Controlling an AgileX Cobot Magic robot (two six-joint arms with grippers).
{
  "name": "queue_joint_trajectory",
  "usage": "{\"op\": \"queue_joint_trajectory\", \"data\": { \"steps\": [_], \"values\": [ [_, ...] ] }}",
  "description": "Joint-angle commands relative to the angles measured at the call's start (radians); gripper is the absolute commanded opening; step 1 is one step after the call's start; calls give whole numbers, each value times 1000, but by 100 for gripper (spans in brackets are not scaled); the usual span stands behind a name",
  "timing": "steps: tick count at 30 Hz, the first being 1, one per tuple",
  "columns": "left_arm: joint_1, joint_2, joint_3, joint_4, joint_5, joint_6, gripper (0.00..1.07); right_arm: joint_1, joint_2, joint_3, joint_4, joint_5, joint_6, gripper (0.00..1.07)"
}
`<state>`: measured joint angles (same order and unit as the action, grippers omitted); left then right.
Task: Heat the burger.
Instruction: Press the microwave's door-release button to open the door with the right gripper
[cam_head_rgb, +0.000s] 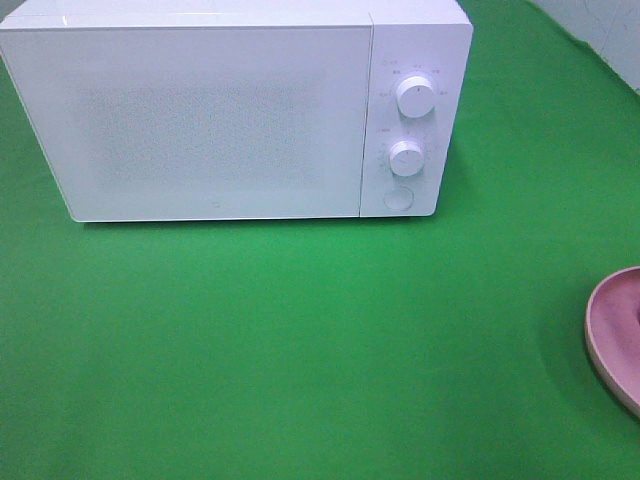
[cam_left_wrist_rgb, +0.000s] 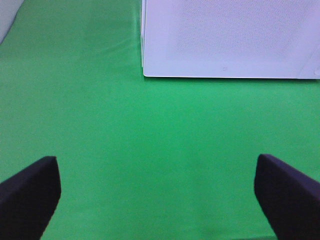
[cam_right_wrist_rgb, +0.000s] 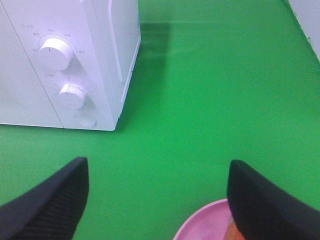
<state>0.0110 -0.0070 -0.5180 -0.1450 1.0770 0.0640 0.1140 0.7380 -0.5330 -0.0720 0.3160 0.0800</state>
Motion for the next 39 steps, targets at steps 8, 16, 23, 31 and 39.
{"op": "queue_joint_trajectory", "data": {
  "steps": [8, 16, 23, 31, 39],
  "values": [
    [-6, -15, 4, -2, -10, 0, 98, -4, 172, 0, -3, -236, 0, 74],
    [-6, -15, 4, -2, -10, 0, 98, -4, 272, 0, -34, -391, 0, 74],
    [-6, -15, 4, -2, -10, 0, 98, -4, 365, 89, -32, -714, -5, 74],
    [-6, -15, 4, -2, -10, 0, 98, 13, 440, 183, 25, -902, -55, 74],
    [-6, -15, 4, -2, -10, 0, 98, 172, 512, 234, 178, -1038, -210, 74]
  ]
}}
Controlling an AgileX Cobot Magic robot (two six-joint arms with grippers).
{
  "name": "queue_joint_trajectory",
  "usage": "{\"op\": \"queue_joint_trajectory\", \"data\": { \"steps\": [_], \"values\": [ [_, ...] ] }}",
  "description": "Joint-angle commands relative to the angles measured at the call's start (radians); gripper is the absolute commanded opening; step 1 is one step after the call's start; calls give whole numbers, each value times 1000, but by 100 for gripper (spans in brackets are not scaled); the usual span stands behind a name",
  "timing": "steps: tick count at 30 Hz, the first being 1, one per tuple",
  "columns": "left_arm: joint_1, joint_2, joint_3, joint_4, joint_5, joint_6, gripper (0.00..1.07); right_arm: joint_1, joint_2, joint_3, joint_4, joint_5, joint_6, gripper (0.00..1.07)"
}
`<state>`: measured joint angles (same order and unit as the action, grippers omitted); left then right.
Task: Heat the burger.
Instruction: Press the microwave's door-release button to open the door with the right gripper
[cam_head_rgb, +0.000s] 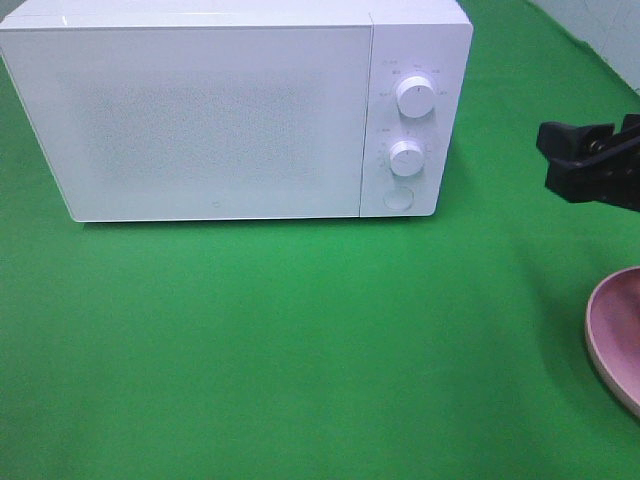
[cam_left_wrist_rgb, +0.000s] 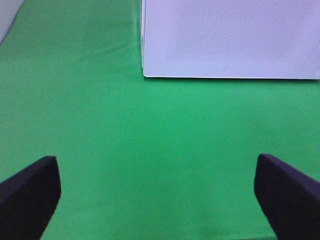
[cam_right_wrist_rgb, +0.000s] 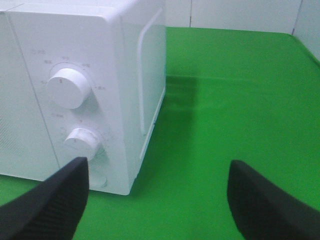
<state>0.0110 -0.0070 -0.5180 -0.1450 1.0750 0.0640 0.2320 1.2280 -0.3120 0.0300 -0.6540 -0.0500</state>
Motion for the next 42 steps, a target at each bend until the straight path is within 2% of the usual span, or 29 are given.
{"op": "queue_joint_trajectory", "data": {
  "steps": [1, 4, 5, 6, 8, 9, 10, 11, 14, 17, 19, 26, 38, 42],
  "values": [
    [-6, -15, 4, -2, -8, 0, 98, 105, 50, 21, 150, -100, -145, 74],
    [-6, -15, 4, -2, -8, 0, 98, 134, 65, 24, 198, -117, -180, 74],
    [-6, -15, 4, -2, -8, 0, 98, 194, 91, 25, 296, -136, -245, 74],
    [-6, -15, 4, -2, -8, 0, 98, 194, 91, 25, 296, -136, -245, 74],
    [-6, -15, 4, -2, -8, 0, 98, 326, 147, 25, 485, -255, -360, 74],
    [-6, -15, 4, -2, -8, 0, 98, 326, 147, 25, 485, -255, -360, 74],
    [-6, -15, 4, -2, -8, 0, 98, 384, 181, 25, 559, -329, -391, 74],
    [-6, -15, 4, -2, -8, 0, 98, 384, 181, 25, 559, -329, -391, 74],
    [-6, -15, 4, -2, -8, 0, 98, 469, 243, 23, 664, -426, -404, 74],
    [-6, -15, 4, -2, -8, 0, 98, 495, 260, 22, 700, -449, -404, 74],
    [-6, -15, 4, -2, -8, 0, 98, 572, 306, 22, 795, -526, -395, 74],
    [-6, -15, 4, -2, -8, 0, 98, 634, 370, 22, 811, -547, -267, 74],
    [-6, -15, 4, -2, -8, 0, 98, 634, 447, 22, 803, -591, -126, 74],
    [-6, -15, 4, -2, -8, 0, 98, 634, 447, 22, 801, -615, -28, 70]
  ]
}}
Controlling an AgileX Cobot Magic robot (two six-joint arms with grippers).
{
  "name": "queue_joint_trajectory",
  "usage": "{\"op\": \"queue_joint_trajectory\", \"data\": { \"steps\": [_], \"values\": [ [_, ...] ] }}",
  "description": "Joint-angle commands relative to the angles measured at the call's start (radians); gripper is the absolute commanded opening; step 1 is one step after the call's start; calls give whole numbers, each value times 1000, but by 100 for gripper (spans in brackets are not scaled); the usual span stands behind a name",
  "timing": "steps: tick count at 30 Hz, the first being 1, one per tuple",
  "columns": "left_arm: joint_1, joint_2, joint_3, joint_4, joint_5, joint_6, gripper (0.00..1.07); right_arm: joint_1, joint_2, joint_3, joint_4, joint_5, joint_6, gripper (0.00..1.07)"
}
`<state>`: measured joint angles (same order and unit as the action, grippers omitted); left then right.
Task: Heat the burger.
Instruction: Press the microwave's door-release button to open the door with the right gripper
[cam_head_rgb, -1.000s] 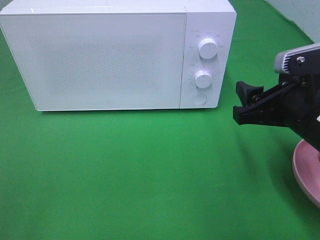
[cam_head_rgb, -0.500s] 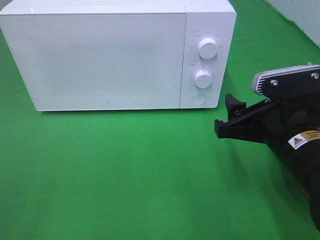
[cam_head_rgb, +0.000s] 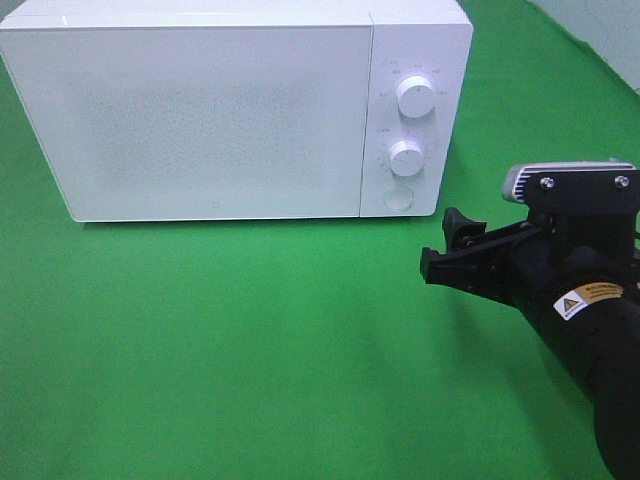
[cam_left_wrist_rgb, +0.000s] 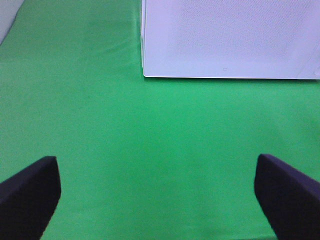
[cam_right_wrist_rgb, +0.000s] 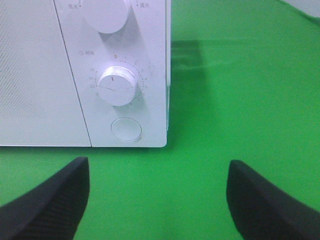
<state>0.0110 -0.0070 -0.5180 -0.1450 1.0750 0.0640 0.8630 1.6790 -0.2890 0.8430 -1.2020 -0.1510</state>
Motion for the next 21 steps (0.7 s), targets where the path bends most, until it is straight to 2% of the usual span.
{"op": "queue_joint_trajectory", "data": {
  "steps": [1, 2, 3, 4, 5, 6, 9, 11, 16, 17, 20, 21],
  "values": [
    [-6, -15, 4, -2, -8, 0, 98, 3, -4, -1, -12, -74, 159, 66],
    [-6, -15, 4, -2, -8, 0, 98, 3, -4, -1, -12, -72, 284, 61],
    [-6, -15, 4, -2, -8, 0, 98, 3, -4, -1, -12, -72, 284, 61],
    [-6, -15, 4, -2, -8, 0, 98, 3, -4, -1, -12, -66, 412, 54],
    [-6, -15, 4, -2, -8, 0, 98, 3, -4, -1, -12, -66, 412, 54],
    [-6, -15, 4, -2, -8, 0, 98, 3, -4, -1, -12, -57, 547, 47],
    [-6, -15, 4, -2, -8, 0, 98, 3, -4, -1, -12, -49, 623, 42],
    [-6, -15, 4, -2, -8, 0, 98, 3, -4, -1, -12, -38, 901, 27],
    [-6, -15, 4, -2, -8, 0, 98, 3, -4, -1, -20, -38, 1107, 19],
    [-6, -15, 4, -2, -8, 0, 98, 3, -4, -1, -25, -33, 1224, 16],
    [-6, -15, 4, -2, -8, 0, 98, 3, -4, -1, -25, -22, 1271, 14],
    [-6, -15, 4, -2, -8, 0, 98, 3, -4, -1, -25, 12, 1366, 8]
  ]
}}
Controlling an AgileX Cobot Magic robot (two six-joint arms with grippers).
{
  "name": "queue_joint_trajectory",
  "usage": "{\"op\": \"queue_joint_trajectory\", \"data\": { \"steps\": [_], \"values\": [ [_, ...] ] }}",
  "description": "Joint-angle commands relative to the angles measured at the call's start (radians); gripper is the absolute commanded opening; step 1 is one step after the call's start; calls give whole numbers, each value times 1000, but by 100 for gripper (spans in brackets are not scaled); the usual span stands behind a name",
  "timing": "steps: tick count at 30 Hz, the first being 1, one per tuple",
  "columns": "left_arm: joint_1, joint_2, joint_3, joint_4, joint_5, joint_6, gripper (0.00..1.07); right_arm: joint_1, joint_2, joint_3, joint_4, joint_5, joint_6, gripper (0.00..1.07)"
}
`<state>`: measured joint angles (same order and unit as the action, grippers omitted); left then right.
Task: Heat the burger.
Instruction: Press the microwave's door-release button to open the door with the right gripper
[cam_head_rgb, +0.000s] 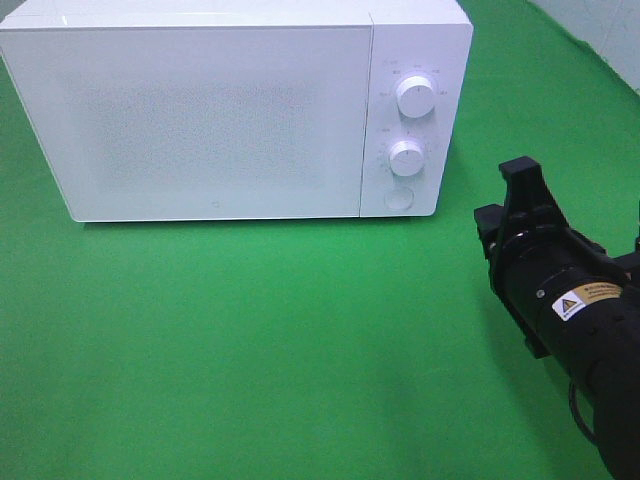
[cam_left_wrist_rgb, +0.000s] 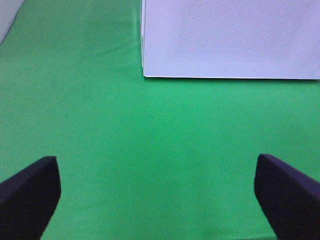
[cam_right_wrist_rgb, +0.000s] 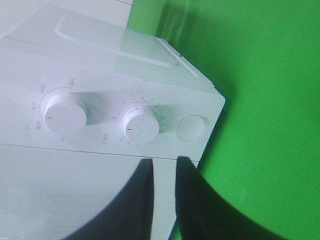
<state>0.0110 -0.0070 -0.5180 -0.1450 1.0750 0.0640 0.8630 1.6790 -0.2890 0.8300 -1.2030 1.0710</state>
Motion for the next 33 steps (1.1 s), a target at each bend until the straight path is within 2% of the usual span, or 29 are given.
{"op": "queue_joint_trajectory", "data": {
  "steps": [1, 2, 4, 12, 21, 27, 33],
  "values": [
    [-6, -15, 4, -2, -8, 0, 98, 3, -4, -1, -12, 13, 144, 8],
    [-6, -15, 4, -2, -8, 0, 98, 3, -4, -1, -12, 63, 189, 2],
    [-6, -15, 4, -2, -8, 0, 98, 3, -4, -1, -17, 94, 205, 0],
    [-6, -15, 4, -2, -8, 0, 98, 0, 1, -3, -18, 99, 207, 0],
    [-6, -15, 4, -2, -8, 0, 98, -13, 124, -91, -84, 103, 273, 0],
    [-6, -15, 4, -2, -8, 0, 98, -130, 200, -195, -224, 166, 289, 0],
    [-6, -15, 4, -2, -8, 1, 98, -179, 242, -271, -255, 267, 290, 0]
  ]
}}
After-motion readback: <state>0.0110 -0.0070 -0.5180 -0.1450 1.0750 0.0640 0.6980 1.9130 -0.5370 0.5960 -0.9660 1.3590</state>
